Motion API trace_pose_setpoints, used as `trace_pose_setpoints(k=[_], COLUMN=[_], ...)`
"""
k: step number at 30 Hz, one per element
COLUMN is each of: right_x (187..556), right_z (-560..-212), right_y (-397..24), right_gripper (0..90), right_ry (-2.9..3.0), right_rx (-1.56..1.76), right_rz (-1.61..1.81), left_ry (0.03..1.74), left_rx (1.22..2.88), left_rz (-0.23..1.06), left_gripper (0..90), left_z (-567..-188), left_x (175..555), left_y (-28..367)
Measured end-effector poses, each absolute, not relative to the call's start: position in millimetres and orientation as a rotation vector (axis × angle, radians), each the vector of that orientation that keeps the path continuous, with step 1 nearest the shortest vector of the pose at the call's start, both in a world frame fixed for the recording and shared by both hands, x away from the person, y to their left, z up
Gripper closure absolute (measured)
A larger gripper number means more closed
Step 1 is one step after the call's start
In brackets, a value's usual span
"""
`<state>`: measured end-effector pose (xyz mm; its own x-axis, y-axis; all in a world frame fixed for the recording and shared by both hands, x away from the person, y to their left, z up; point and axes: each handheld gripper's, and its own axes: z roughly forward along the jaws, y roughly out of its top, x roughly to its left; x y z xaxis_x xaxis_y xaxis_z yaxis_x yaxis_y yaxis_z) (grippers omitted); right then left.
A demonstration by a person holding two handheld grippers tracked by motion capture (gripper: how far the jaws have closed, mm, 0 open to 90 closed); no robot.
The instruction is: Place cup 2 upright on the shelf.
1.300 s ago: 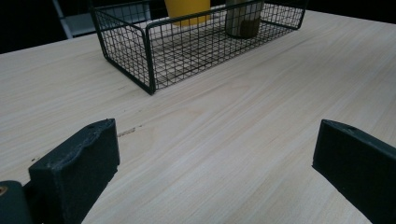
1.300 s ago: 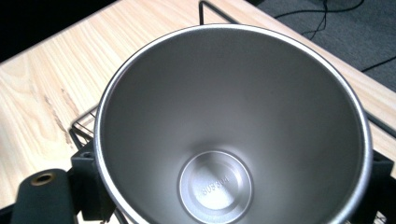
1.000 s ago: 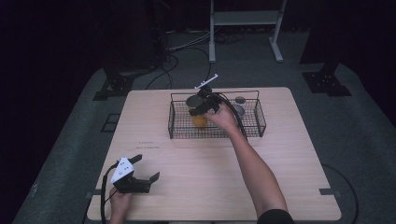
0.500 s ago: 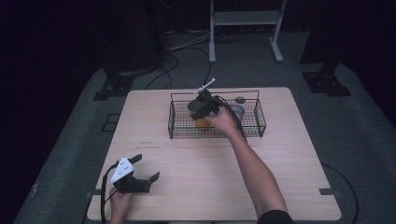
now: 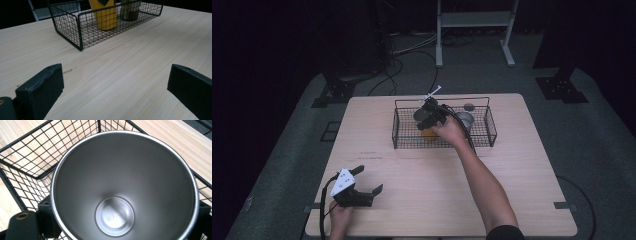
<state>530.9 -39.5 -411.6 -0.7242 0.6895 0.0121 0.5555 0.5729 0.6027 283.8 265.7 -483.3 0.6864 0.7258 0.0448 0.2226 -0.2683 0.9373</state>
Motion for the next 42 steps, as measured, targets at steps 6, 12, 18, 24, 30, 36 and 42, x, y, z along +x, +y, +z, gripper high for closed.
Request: trace_pose_setpoints(k=[6, 12, 18, 24, 30, 36, 42], right_x=[528, 526, 524, 522, 520, 516, 511], right_z=[-412, -415, -414, -408, -402, -393, -383], right_y=[-43, -45, -47, -51, -57, -62, -68], right_gripper=[12.3, 9.6, 7.4, 2.9, 2.1, 2.1, 2.1], right_ry=[2.592, 2.579, 2.564, 2.527, 2.5, 2.47, 2.447], right_rx=[1.044, 1.046, 1.062, 1.081, 1.072, 1.054, 1.045], right_rz=[0.866, 0.895, 0.944, 1.034, 1.105, 1.127, 1.149], left_ry=[0.748, 0.75, 0.751, 0.756, 0.755, 0.754, 0.752], left_rx=[1.822, 1.822, 1.825, 1.823, 1.833, 1.832, 1.833], left_rz=[0.585, 0.584, 0.585, 0.585, 0.585, 0.583, 0.586], left_gripper=[0.0, 0.0, 0.0, 0.0, 0.0, 0.0, 0.0], left_z=[-483, -483, -483, -483, -483, -483, -483], left_x=[284, 284, 284, 285, 285, 285, 284], left_y=[266, 266, 265, 265, 265, 264, 264])
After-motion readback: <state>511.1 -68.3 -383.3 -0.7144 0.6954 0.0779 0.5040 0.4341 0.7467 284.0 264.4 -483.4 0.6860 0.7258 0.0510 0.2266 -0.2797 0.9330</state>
